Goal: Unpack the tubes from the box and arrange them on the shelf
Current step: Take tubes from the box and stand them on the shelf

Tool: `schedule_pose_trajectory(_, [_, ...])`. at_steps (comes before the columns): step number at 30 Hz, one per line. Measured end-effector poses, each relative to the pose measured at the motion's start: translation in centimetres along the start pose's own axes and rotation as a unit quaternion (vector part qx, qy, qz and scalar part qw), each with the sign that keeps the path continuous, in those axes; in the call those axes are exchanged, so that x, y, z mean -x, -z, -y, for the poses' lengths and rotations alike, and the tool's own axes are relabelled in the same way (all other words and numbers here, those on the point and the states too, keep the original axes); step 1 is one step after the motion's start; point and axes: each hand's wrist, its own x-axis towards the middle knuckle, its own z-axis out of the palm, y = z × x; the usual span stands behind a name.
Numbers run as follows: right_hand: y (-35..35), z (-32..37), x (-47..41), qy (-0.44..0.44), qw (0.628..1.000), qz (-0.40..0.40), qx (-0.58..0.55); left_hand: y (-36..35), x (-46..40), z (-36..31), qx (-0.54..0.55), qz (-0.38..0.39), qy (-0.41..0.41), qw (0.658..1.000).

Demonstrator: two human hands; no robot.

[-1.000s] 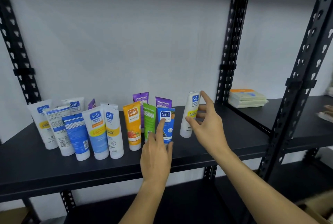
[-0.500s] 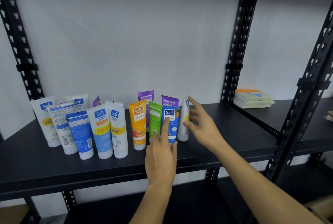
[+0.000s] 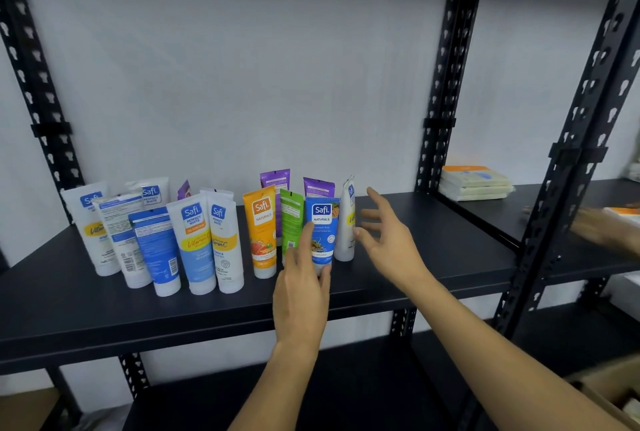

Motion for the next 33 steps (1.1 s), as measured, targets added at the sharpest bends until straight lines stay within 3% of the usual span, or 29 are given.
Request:
schedule_pose_trajectory(6, [1.1, 1.0, 2.0, -0.074, 0.993, 0.047, 0.073, 1.7, 2.0, -0.5, 0.004, 0.029, 0.037, 0.999])
schedule_pose_trajectory(11, [1.2, 1.8, 4.6, -0.078, 0.974, 0.123, 0.175, 4.1, 4.7, 1.0, -0.128, 0.051, -0.064, 0.988])
schedule_pose_trajectory(17, [-0.9, 3.1, 8.8, -0.028, 0.922, 0.216, 0.320, 8.1, 6.5, 3.1, -0.248, 0.150, -0.115, 0.950])
schedule_pose_trajectory(22, [-3.7, 4.4, 12.7, 0.029, 0.924, 0.208, 0.321, 11.3, 8.5, 4.8, -0.239, 0.187, -0.115, 0.946])
schedule_pose_trajectory(26, [-7.0, 3.7, 15.9, 0.050, 0.928, 0.245, 0.277, 13.1, 11.8, 9.4, -0.245, 0.221, -0.065, 0.942])
schedule_pose_trajectory(33, [-13.9, -0.7, 22.0, -0.012, 0.897, 0.370, 0.242, 14.9, 19.5, 16.7, -0.259, 0.318, 0.081, 0.909])
